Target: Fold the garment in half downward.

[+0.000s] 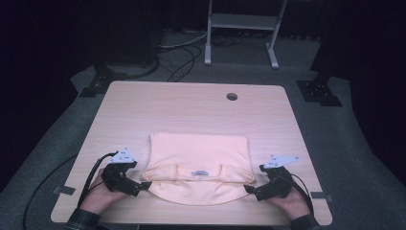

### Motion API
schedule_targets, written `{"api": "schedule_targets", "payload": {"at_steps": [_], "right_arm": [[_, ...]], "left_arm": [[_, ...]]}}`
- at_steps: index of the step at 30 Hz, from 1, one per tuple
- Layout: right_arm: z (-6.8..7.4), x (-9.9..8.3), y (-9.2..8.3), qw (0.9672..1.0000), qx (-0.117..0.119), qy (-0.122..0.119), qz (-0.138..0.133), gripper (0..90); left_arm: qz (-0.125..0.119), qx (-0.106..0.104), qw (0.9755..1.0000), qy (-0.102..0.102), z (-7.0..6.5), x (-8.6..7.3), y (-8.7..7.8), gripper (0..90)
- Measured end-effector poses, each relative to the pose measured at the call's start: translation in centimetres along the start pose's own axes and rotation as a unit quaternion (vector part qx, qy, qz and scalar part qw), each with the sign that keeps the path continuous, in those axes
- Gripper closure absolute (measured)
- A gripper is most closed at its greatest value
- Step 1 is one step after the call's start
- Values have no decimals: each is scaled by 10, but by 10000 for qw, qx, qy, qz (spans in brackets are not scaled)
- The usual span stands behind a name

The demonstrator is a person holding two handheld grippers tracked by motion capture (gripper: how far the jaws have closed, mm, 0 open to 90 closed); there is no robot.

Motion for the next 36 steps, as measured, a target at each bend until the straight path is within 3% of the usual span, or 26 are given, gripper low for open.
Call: {"api": "schedule_targets", "payload": {"at_steps": [8, 14, 19, 22, 26, 29, 32, 36], "right_arm": [[1, 1, 0, 10000, -23, -23, -20, 0], [-4, 7, -6, 9997, -144, 105, -172, 0], [-21, 21, -6, 9976, -514, 239, -392, 0], [-36, 30, -1, 9956, -778, 347, -386, 0], [-51, 35, 11, 9942, -946, 500, -137, 0], [-58, 35, 19, 9935, -978, 569, -135, 0], [-60, 33, 23, 9936, -1015, 498, -14, 0], [-60, 33, 25, 9936, -1025, 481, -35, 0]], "left_arm": [[-83, 48, 9999, 60, 0, 4, 0, 0], [-258, 67, 9996, 32, 7, 18, -2, 0], [-477, 201, 9987, 15, 21, 34, -3, 0], [-515, 368, 9980, -44, 32, 42, -2, 0], [-508, 503, 9971, -277, 50, 50, 4, 2], [-493, 482, 9967, -430, 57, 50, 13, 2], [-232, 473, 9978, -391, 56, 44, 20, 1], [-174, 396, 9985, -349, 52, 42, 21, 1]]}}
Point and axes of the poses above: each handheld gripper's, and its own axes: y roughly forward along the jaws, x roughly out of its top, z roughly to its left, the point moved 6 cm from there along y, roughly forward along the jaws, and after that the axes turned 3 degrees about -z, right-handed, at the moved point
